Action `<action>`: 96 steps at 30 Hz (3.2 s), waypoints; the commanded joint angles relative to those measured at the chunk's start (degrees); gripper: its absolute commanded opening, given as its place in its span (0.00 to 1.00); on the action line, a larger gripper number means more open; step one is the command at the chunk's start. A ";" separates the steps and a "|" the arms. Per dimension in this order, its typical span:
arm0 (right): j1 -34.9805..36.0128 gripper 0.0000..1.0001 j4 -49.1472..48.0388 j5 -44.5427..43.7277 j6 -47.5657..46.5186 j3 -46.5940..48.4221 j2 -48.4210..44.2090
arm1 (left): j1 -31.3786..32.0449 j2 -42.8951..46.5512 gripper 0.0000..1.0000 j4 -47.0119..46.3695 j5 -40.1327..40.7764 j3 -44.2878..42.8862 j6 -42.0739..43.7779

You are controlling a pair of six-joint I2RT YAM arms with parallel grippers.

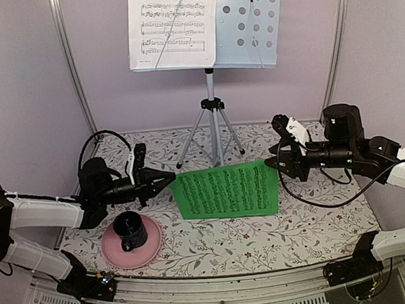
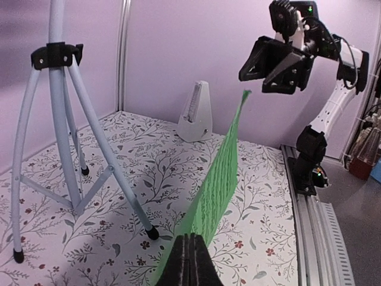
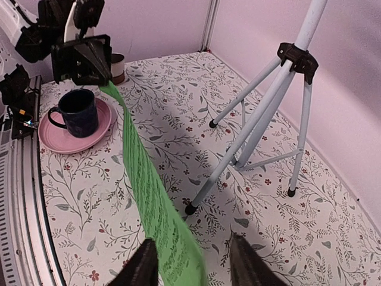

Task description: Set up the instrument practice props

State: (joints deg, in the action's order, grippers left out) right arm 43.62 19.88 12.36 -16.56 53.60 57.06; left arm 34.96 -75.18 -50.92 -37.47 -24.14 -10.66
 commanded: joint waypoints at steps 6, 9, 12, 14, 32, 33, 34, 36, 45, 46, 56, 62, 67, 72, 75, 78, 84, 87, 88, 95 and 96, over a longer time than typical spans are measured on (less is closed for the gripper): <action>2.19 0.87 4.31 -2.97 -0.97 10.14 4.83 | 4.01 5.28 0.00 34.29 8.78 -19.56 11.95; 5.29 0.87 4.15 -4.54 -1.15 14.40 8.47 | 6.47 4.51 0.00 40.94 10.59 -25.03 14.54; 9.01 0.85 5.00 -8.57 -0.30 19.65 14.02 | 8.53 3.41 0.00 43.97 12.01 -28.97 15.36; 11.71 0.85 7.20 -11.63 0.55 24.53 18.42 | 9.99 2.35 0.00 46.20 14.01 -32.07 16.06; 18.34 0.77 10.96 -19.28 24.97 33.22 30.62 | 14.17 -2.38 0.00 53.46 19.41 -41.46 17.52; 18.35 0.77 11.86 -20.49 24.99 33.35 31.44 | 14.28 -2.33 0.00 53.46 19.43 -41.57 17.65; 18.36 0.76 12.92 -21.49 24.99 33.60 32.27 | 14.35 -2.30 0.00 53.46 19.49 -41.64 17.75; 18.34 0.75 14.78 -22.57 24.85 34.07 33.99 | 14.43 -2.43 0.00 53.46 19.69 -41.88 17.85; 18.43 0.38 19.56 -25.88 25.59 36.48 36.98 | 14.68 -3.60 0.00 53.12 19.45 -42.49 18.18; 18.40 0.32 19.46 -25.78 25.61 36.48 36.68 | 14.66 -3.75 0.00 52.93 19.77 -42.42 18.17; 13.78 0.00 8.83 -15.79 25.28 28.78 24.17 | 6.85 5.71 0.83 39.58 19.33 -31.75 8.57; 9.15 0.00 -6.64 0.33 20.08 20.11 11.46 | 3.26 11.08 0.92 28.59 13.94 -22.08 6.87; 4.23 0.00 -13.07 12.10 20.59 18.05 5.65 | 5.91 10.46 0.93 20.81 6.52 -18.81 5.58; 2.21 0.00 -18.75 17.15 21.46 16.54 2.99 | 10.65 7.89 0.94 17.43 4.72 -21.49 6.93; 1.68 0.00 -19.95 18.49 21.74 16.18 2.58 | 12.50 6.95 0.93 14.20 2.01 -23.18 5.47; 1.20 0.00 -22.11 19.12 21.92 14.68 2.00 | 13.41 6.20 0.88 7.88 0.57 -23.76 1.02; 0.03 0.00 -25.94 20.01 23.52 12.47 1.28 | 16.00 3.62 0.55 9.74 2.18 -29.86 1.66; -1.07 0.00 -26.77 19.04 23.24 12.41 0.99 | 16.84 2.69 0.27 10.49 4.86 -31.74 2.15; -1.32 0.00 -27.53 18.86 23.24 12.26 0.81 | 17.12 2.41 0.18 10.77 5.94 -32.33 2.38; -2.54 0.16 -32.43 10.98 22.25 12.54 1.82 | 17.82 0.44 0.00 15.44 14.70 -39.89 4.42; -2.88 0.20 -32.59 7.81 22.20 13.02 2.21 | 17.78 -0.06 0.00 16.59 16.16 -41.60 4.62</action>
State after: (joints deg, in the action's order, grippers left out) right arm 41.87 -8.45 29.23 6.17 66.30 59.09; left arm 51.99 -74.00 -37.47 -27.79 -60.05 -7.53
